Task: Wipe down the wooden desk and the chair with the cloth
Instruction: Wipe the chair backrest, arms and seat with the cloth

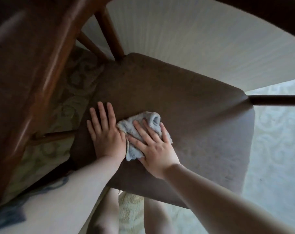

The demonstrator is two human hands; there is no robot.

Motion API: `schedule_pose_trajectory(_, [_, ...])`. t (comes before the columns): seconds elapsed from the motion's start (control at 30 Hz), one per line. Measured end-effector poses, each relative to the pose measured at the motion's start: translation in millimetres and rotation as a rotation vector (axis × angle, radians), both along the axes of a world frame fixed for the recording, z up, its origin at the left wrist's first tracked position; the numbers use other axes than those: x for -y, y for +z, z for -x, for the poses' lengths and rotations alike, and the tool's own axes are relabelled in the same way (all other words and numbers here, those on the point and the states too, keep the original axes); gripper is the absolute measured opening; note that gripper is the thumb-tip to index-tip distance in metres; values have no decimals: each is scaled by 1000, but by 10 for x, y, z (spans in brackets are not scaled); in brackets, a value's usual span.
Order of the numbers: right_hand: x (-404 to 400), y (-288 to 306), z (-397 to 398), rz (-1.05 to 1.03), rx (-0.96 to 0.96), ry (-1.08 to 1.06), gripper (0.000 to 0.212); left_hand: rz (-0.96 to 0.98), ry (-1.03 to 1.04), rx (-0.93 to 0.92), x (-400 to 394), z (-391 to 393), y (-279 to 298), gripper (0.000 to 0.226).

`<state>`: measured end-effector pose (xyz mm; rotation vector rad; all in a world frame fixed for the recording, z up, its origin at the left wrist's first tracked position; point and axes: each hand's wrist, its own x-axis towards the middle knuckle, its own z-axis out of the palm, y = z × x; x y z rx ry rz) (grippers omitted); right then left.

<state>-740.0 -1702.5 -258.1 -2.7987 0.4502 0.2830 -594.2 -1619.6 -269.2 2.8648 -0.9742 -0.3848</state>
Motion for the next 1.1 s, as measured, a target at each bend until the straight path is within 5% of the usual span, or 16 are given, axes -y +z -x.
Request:
schedule_pose_trajectory(0.1, [529,-114,-277,94,18,101,62,39,69,-15,45,-39,16,66])
schedule_pose_trajectory(0.2, [906,-125,-243,108,-5,-530,61,83,122,-41,-32,-25,9,62])
schedule_pose_trajectory(0.27, [663,-62,-210,131,-16,-673,63,82,173,-37,-124,8,1,63])
schedule_pose_trajectory(0.4, [-120,41,-338,-11,2,-21,60,156,263,-62,-319,34,-20,61])
schedule_pose_trajectory(0.5, [211,63,-733,4,-83,344,60,200,443,-104,-448,-2,-16,60])
schedule_pose_trajectory(0.53, [391,61,-821,35,-127,340,60,203,452,-100,-503,-9,-8,61])
schedule_pose_trajectory(0.67, [410,73,-684,64,-35,-286,59,283,432,-141,-720,-9,-49,62])
schedule_pose_trajectory(0.8, [-509,110,-562,-15,-70,279,56,519,568,-256,-809,-8,-99,61])
schedule_pose_trajectory(0.93, [-345,159,-1122,72,-146,667,57,702,738,-302,-775,-14,-98,72])
schedule_pose_trajectory(1.0, [-120,149,-1408,99,-195,604,56,661,714,-274,-746,-38,-120,70])
schedule_pose_trajectory(1.1, [75,179,-1513,29,-136,136,57,547,648,-246,-678,-66,-108,62])
